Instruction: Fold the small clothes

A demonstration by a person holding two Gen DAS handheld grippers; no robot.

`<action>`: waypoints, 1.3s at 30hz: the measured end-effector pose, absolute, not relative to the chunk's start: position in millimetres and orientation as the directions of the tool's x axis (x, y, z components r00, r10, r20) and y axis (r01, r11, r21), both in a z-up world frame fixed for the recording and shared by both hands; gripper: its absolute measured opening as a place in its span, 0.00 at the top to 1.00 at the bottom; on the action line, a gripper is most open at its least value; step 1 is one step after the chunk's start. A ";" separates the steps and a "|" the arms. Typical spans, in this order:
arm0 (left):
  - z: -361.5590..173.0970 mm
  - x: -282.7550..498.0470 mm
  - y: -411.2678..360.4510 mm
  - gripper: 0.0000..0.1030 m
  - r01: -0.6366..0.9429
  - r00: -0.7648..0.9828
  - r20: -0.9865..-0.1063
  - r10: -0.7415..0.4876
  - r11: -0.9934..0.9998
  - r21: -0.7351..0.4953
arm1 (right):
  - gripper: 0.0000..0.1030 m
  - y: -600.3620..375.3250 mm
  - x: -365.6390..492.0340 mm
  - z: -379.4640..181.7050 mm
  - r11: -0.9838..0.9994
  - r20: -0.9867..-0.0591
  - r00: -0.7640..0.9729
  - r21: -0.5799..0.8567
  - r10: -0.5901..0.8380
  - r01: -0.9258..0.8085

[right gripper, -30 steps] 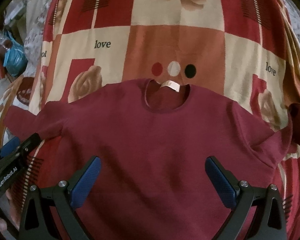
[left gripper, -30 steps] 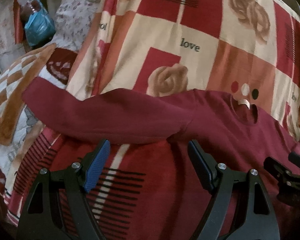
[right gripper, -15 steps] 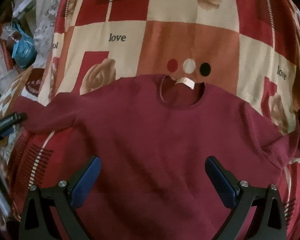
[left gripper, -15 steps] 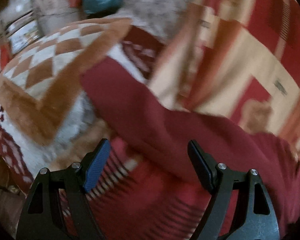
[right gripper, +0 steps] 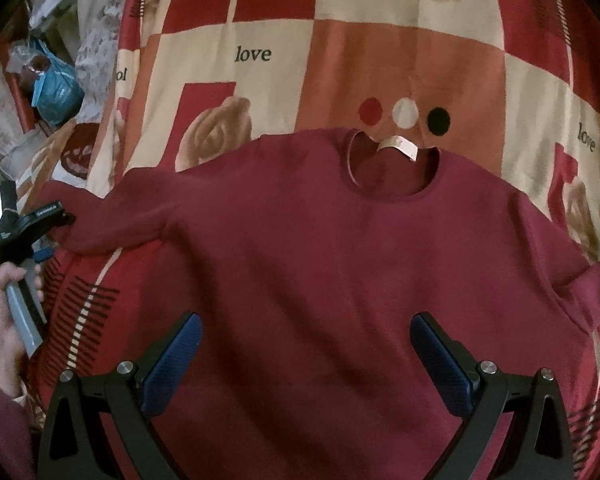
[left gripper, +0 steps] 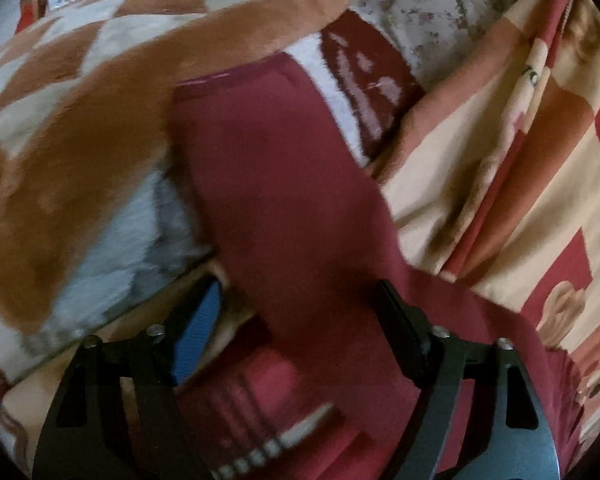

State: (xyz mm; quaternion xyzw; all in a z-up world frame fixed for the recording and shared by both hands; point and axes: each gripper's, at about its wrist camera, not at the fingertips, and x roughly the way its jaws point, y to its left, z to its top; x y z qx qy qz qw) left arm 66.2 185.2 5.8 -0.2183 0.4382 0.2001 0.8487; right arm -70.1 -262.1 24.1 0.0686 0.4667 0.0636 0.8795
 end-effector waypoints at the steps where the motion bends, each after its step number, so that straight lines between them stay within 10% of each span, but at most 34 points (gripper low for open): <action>1: 6.0 68.6 185.5 0.38 -0.524 0.546 -0.827 0.131 0.824 -0.216 | 0.00 -262.3 -69.9 23.3 0.983 -0.813 0.555 0.180 0.176 -0.049; 4: 5.4 76.3 191.9 0.74 -0.489 0.601 -0.796 0.071 0.820 -0.296 | 0.00 -263.5 -69.1 21.6 0.983 -0.815 0.554 0.176 0.173 -0.047; 7: 11.7 77.4 191.0 0.90 -0.475 0.632 -0.772 0.065 0.820 -0.320 | 0.00 -269.1 -70.5 23.5 0.983 -0.804 0.572 0.180 0.164 -0.028; 17: 91.6 50.7 72.1 0.92 -0.057 0.758 -0.624 -0.189 0.934 -0.352 | 0.00 -289.8 -79.4 30.7 0.973 -0.778 0.606 0.230 0.167 0.027; 28: 77.5 7.8 -111.6 0.92 0.332 0.537 -0.678 -0.502 0.865 -0.377 | 0.00 -347.1 -105.7 32.2 0.960 -0.759 0.640 0.254 0.120 0.122; 39: 85.1 -19.1 -77.4 0.69 0.205 0.501 -0.801 -0.328 0.944 -0.259 | 0.00 -359.8 -83.8 35.1 0.928 -0.735 0.625 0.370 0.265 0.042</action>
